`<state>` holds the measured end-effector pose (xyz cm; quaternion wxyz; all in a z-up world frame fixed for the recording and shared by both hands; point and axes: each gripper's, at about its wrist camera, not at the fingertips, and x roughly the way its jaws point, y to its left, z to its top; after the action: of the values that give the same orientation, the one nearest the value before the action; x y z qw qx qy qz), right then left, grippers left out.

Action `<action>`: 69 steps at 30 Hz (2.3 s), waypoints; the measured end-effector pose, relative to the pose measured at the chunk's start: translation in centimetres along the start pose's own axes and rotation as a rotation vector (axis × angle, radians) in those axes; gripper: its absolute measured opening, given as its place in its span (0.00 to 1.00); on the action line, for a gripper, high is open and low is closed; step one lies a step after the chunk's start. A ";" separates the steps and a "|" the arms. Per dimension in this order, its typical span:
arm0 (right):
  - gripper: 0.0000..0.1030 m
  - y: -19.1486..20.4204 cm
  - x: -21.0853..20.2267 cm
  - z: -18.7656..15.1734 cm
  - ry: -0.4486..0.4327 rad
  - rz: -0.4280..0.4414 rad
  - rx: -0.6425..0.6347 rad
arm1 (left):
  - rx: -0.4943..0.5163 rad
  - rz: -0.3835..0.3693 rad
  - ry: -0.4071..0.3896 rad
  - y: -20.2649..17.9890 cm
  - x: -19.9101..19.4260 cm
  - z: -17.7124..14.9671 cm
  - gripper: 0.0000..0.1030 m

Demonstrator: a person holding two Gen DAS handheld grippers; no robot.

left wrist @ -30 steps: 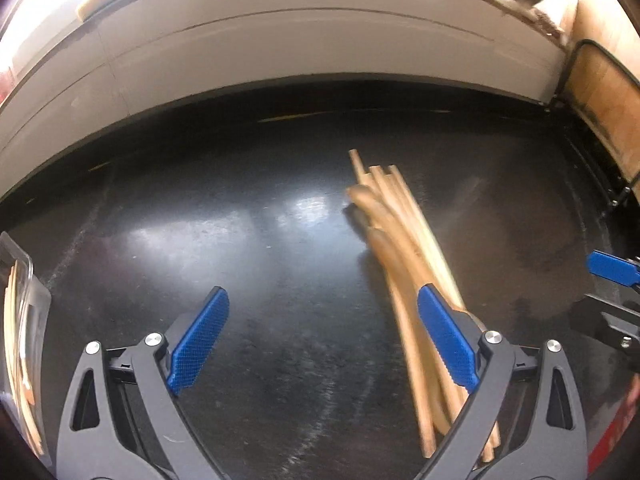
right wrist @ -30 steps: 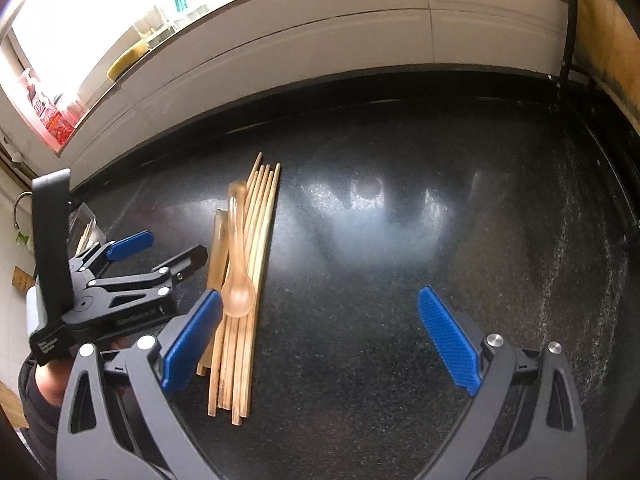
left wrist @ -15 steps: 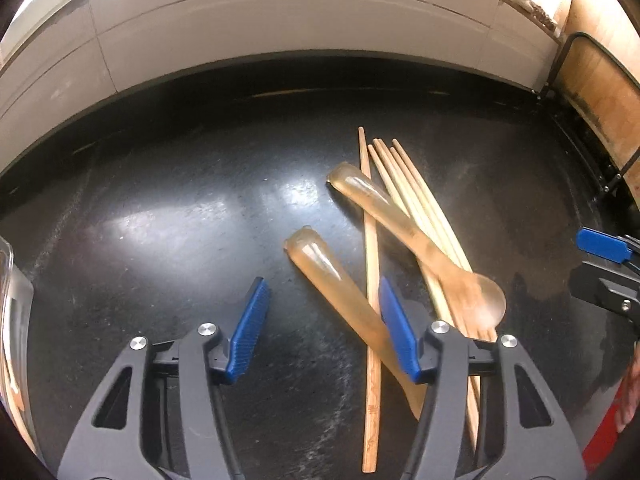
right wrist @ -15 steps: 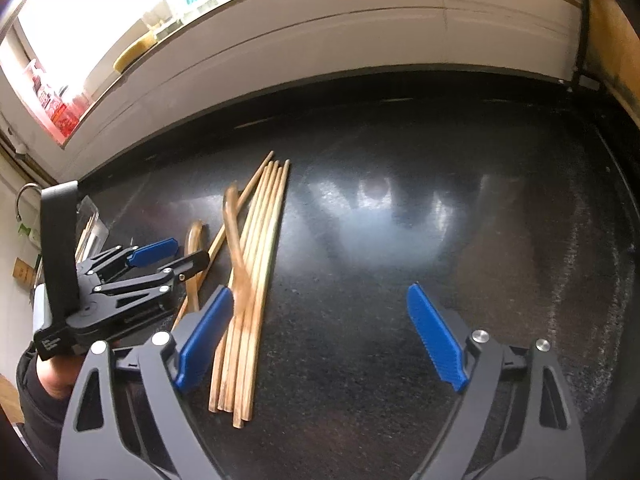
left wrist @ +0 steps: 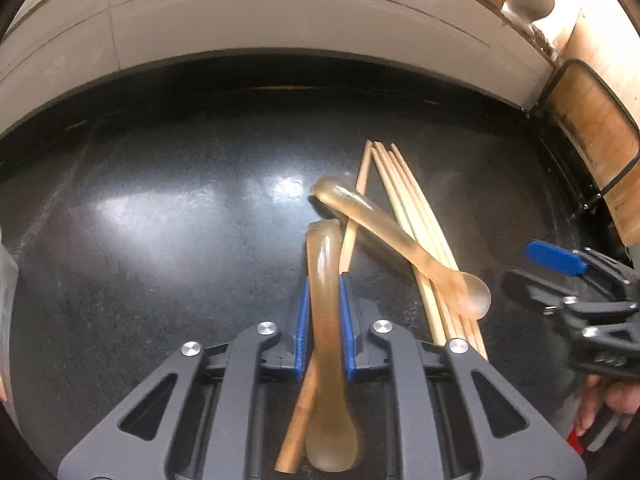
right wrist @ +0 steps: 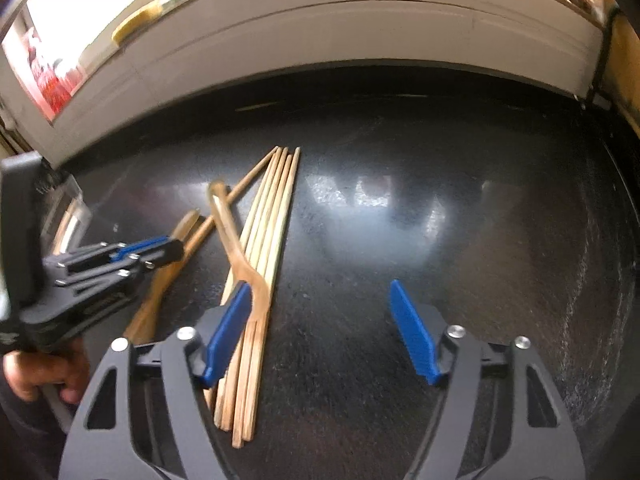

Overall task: Organize utensils
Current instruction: 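Grasp a wooden spoon with the left tool while the right tool grasps a chopstick, then carry the spoon and chopstick over the container and lower them inside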

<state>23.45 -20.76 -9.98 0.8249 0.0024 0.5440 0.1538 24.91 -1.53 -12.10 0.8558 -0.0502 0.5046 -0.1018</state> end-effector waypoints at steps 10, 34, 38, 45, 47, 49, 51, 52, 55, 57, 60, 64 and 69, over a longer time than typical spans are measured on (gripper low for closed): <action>0.54 0.8 2.4 1.7 -0.005 -0.048 0.031 | -0.033 -0.022 -0.037 2.8 -2.4 -0.6 0.13; 0.07 3.7 0.4 0.4 -0.049 -0.092 -0.016 | -0.015 0.047 -0.085 2.5 -4.5 -1.1 0.13; 0.07 3.6 -2.4 0.4 -0.099 -0.069 0.001 | -0.020 0.050 -0.103 2.1 -5.4 -1.2 0.13; 0.07 5.1 -7.9 0.7 -0.175 0.032 0.008 | -0.027 0.078 -0.183 2.1 -10.7 -1.8 0.13; 0.07 6.4 -8.7 1.2 -0.192 0.057 -0.008 | -0.043 0.083 -0.200 2.7 -12.4 -2.2 0.13; 0.07 8.2 -9.9 1.2 -0.199 0.091 -0.027 | -0.056 0.104 -0.213 3.2 -13.8 -2.7 0.13; 0.07 10.2 -10.6 1.3 -0.204 0.123 -0.048 | -0.067 0.131 -0.222 4.2 -15.2 -3.2 0.13; 0.07 11.3 -10.8 1.4 -0.206 0.141 -0.059 | -0.072 0.145 -0.225 4.9 -15.8 -3.5 0.13; 0.07 14.4 -10.9 1.7 -0.200 0.198 -0.092 | -0.104 0.193 -0.234 7.2 -18.1 -4.5 0.13; 0.07 17.3 -10.7 2.0 -0.185 0.245 -0.114 | -0.129 0.226 -0.240 9.1 -19.5 -5.3 0.13; 0.07 21.3 -10.2 2.5 -0.169 0.296 -0.160 | -0.166 0.272 -0.251 11.9 -21.5 -6.3 0.13; 0.07 26.5 -8.9 3.4 -0.132 0.372 -0.200 | -0.213 0.330 -0.258 16.2 -23.9 -7.4 0.13; 0.07 33.2 -7.0 4.3 -0.078 0.448 -0.227 | -0.263 0.374 -0.251 20.7 -25.2 -8.3 0.13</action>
<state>16.50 9.78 3.74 0.7854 0.0361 0.4770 0.3929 8.38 24.43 1.50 0.9019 -0.0788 0.4037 0.1318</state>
